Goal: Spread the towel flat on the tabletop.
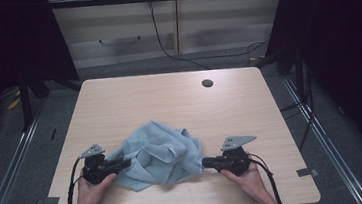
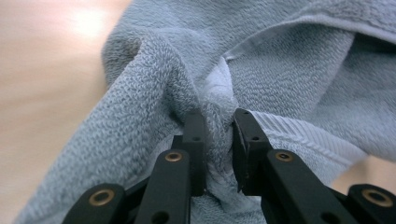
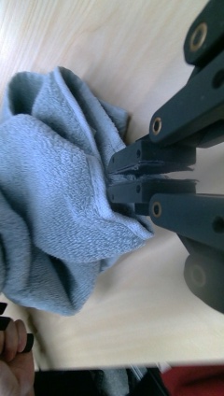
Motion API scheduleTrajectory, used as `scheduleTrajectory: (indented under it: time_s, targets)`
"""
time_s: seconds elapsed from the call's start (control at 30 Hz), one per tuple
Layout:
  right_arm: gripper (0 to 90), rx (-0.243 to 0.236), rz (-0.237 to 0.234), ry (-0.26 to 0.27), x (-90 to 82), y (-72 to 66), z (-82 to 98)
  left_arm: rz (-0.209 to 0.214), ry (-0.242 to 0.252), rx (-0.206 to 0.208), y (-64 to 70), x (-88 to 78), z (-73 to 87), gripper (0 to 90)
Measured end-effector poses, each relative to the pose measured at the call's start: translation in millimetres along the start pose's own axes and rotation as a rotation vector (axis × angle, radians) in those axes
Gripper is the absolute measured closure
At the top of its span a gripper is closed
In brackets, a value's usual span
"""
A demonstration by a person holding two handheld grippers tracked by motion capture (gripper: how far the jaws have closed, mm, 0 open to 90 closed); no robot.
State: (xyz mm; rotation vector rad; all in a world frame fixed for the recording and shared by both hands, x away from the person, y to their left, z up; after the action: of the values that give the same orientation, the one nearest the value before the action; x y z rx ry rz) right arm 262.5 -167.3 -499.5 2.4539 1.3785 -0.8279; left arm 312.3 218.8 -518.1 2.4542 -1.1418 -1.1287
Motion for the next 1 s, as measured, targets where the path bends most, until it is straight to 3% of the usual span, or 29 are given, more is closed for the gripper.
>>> scheduleTrajectory:
  time_s: [0.07,0.1,0.13,0.17,0.23,0.3,0.33,0.37,0.4,0.5,0.53,0.57,0.6,0.63,0.67,0.7,0.73,0.77,0.8,0.87,0.9,1.0]
  targets:
    - [85.7,-0.005,0.005,0.004,-12.2,-7.4,4.0,0.028,-0.036,0.052,17.5,-1.8,8.6,77.2]
    - [85.8,-0.006,0.004,0.009,-18.0,-11.5,5.9,0.028,-0.036,0.052,17.5,-1.8,8.6,77.2]
    - [85.8,-0.007,0.004,0.017,-24.0,-15.7,7.8,0.062,-0.039,0.056,27.4,-5.5,17.3,77.2]
    - [85.8,-0.007,0.004,0.017,-24.0,-15.7,7.8,0.062,-0.039,0.056,27.4,-5.5,17.3,77.2]
    - [85.8,-0.016,0.009,0.026,-40.4,-27.8,12.4,0.093,-0.045,0.070,37.1,-11.6,22.3,77.2]
    - [86.0,-0.020,0.018,0.045,-51.0,-32.9,11.9,0.140,0.002,0.077,51.9,-27.5,22.9,77.3]
    - [86.0,-0.020,0.018,0.045,-51.0,-32.9,11.9,0.140,0.002,0.077,51.9,-27.5,22.9,77.3]
    - [86.2,-0.021,0.029,0.076,-62.6,-34.8,5.6,0.170,0.048,0.091,62.8,-39.2,17.2,77.3]
    - [86.4,-0.028,0.041,0.096,-68.8,-34.5,-0.3,0.170,0.048,0.091,62.8,-39.2,17.2,77.3]
    - [86.9,-0.036,0.059,0.153,-82.5,-32.4,-17.4,0.215,0.137,0.099,78.8,-57.7,-3.4,77.3]
    - [87.1,-0.062,0.088,0.213,-97.5,-28.4,-38.7,0.223,0.169,0.106,83.9,-64.7,-12.9,77.3]
    - [87.1,-0.062,0.088,0.213,-97.5,-28.4,-38.7,0.228,0.202,0.109,89.0,-72.2,-23.2,77.3]
    - [87.3,-0.080,0.117,0.279,-112.5,-21.5,-61.9,0.238,0.234,0.119,93.7,-80.0,-33.9,77.4]
    - [87.4,-0.095,0.132,0.310,-119.3,-17.0,-73.6,0.249,0.261,0.126,97.3,-87.5,-44.9,77.3]
    - [87.4,-0.105,0.154,0.327,-125.6,-12.4,-84.8,0.249,0.287,0.130,100.0,-94.3,-55.7,77.4]
    - [87.4,-0.105,0.154,0.327,-125.6,-12.4,-84.8,0.239,0.311,0.138,101.9,-100.0,-65.9,77.4]
    - [87.5,-0.116,0.179,0.360,-133.9,-1.6,-105.6,0.238,0.331,0.139,102.8,-104.1,-75.6,77.4]
    - [87.5,-0.121,0.191,0.371,-135.6,4.2,-115.0,0.221,0.358,0.143,101.2,-107.8,-92.8,77.4]
    - [87.5,-0.121,0.191,0.371,-135.6,4.2,-115.0,0.221,0.358,0.143,101.2,-107.8,-92.8,77.3]
    - [87.5,-0.117,0.241,0.362,-128.6,24.8,-141.1,0.195,0.384,0.105,93.0,-102.0,-118.7,77.3]
    - [87.5,-0.117,0.241,0.362,-128.6,24.8,-141.1,0.195,0.384,0.105,93.0,-102.0,-118.7,77.2]
    - [87.4,-0.085,0.290,0.356,-112.0,56.8,-167.2,0.153,0.401,0.054,75.2,-87.9,-149.2,77.1]
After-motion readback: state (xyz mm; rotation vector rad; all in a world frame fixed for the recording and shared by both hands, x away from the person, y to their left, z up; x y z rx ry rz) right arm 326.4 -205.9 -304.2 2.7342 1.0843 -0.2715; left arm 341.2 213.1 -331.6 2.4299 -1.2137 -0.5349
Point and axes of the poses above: each handheld gripper's, and its own axes: x roughly forward along the jaws, z roughly out of its underside, y roughly to its right, the point moved 3 cm from there along x, roughly forward along the jaws, and after that the axes turned 10 degrees about -x, right-handed, at the moved point
